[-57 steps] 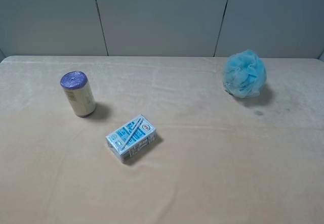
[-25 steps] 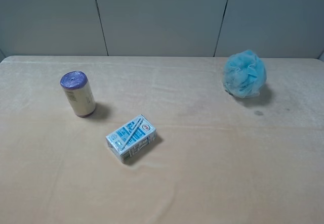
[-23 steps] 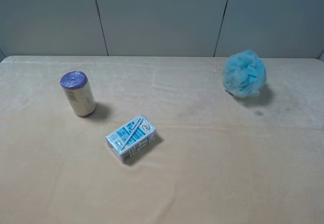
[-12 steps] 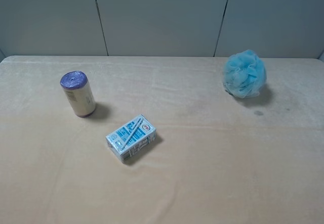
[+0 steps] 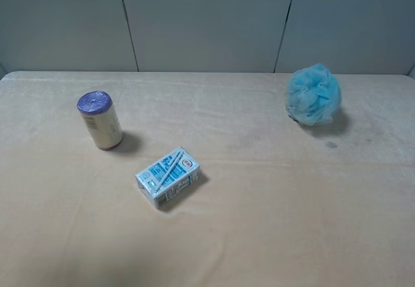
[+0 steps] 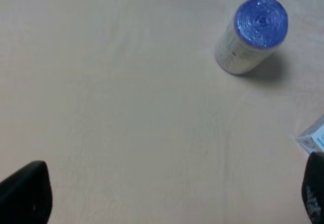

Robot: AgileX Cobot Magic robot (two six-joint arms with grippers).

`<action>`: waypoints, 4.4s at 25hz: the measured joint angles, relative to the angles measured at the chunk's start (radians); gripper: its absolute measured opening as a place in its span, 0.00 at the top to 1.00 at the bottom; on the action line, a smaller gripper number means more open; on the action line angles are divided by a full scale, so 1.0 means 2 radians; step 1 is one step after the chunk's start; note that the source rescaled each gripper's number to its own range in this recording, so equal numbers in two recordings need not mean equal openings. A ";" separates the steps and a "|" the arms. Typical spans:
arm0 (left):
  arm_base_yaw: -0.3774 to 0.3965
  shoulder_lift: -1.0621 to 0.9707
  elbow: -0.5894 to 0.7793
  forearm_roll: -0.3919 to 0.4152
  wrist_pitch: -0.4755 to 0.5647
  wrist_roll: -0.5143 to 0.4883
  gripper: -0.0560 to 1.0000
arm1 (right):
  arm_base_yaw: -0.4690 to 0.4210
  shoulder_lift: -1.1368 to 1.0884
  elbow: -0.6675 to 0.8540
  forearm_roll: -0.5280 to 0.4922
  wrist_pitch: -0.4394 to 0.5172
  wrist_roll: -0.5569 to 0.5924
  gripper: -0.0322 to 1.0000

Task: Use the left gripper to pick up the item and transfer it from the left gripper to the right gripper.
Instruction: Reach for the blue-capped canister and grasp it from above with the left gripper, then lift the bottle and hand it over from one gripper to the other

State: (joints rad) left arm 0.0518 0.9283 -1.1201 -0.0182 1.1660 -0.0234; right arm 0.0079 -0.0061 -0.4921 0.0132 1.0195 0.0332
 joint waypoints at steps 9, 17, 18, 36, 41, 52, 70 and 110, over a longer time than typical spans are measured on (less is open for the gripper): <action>-0.069 0.166 -0.013 -0.008 -0.015 0.009 0.02 | 0.000 0.000 0.000 0.000 0.000 0.000 0.00; -0.119 0.289 -0.014 -0.010 -0.073 0.012 0.02 | 0.000 0.000 0.000 0.000 0.000 0.000 0.00; -0.121 0.303 -0.017 -0.010 -0.079 0.012 0.02 | 0.000 0.000 0.000 0.000 0.000 0.000 0.00; -0.155 0.492 -0.111 -0.012 -0.136 0.012 0.02 | 0.000 0.000 0.000 0.000 0.000 0.000 0.00; -0.157 0.526 -0.122 -0.009 -0.144 0.012 0.04 | 0.000 0.000 0.000 0.000 0.000 0.000 0.00; -0.157 0.536 -0.122 0.014 -0.147 0.012 0.94 | 0.000 0.000 0.000 0.000 0.000 0.000 0.00; -0.157 0.511 -0.301 -0.023 -0.002 0.012 0.94 | 0.000 0.000 0.000 0.000 0.000 0.000 0.00; -0.374 0.505 -0.311 -0.279 -0.064 0.160 0.94 | 0.276 0.353 -0.072 0.126 -0.235 -0.253 0.00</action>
State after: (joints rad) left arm -0.6971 1.9385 -1.7419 -0.5755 1.0370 0.2970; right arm 0.5593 0.7004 -0.6363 0.2658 0.5492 -0.4726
